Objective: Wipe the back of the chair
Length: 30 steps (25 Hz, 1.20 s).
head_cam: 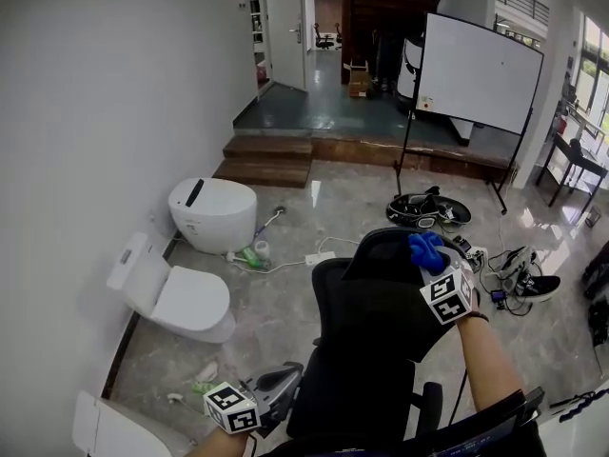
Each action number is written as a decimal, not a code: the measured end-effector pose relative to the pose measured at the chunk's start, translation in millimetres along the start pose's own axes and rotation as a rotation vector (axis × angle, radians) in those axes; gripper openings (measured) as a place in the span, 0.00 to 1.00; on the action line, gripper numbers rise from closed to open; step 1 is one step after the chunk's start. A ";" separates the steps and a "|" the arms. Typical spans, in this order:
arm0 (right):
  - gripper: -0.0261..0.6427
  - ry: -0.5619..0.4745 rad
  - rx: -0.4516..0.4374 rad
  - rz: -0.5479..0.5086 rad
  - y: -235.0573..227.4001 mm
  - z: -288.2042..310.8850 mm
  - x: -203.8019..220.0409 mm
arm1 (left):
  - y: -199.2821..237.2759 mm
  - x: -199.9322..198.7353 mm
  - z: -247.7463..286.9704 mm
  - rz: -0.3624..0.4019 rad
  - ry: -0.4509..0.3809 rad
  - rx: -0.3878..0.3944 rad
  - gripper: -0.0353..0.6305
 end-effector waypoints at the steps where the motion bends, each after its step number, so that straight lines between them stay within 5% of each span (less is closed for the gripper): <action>1: 0.21 0.014 0.013 0.011 -7.9 -9.0 11.4 | -3.9 -0.1 5.6 0.004 0.003 0.011 0.06; 9: 0.21 0.068 0.100 0.062 -44.9 -70.1 61.7 | -25.7 -1.6 38.6 0.013 0.011 0.088 0.06; 14: 0.21 -0.037 -0.004 -0.032 10.7 -41.1 7.2 | -12.1 -1.3 26.0 0.016 -0.003 0.075 0.06; 21: 0.21 -0.139 -0.168 -0.103 100.7 30.2 -73.1 | 17.1 4.7 -22.7 0.002 -0.005 -0.038 0.06; 30: 0.21 -0.072 -0.138 -0.046 78.7 38.1 -47.4 | 23.3 0.9 -29.3 -0.010 -0.001 -0.069 0.06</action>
Point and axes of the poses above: the fingertips, and each gripper's own axes: z forward along the fingers, y to its left, x out of its underside, the point moved 4 cm from there along -z, backward along the fingers, and after that the axes turned 3 degrees about -x, right-handed, at the moved point
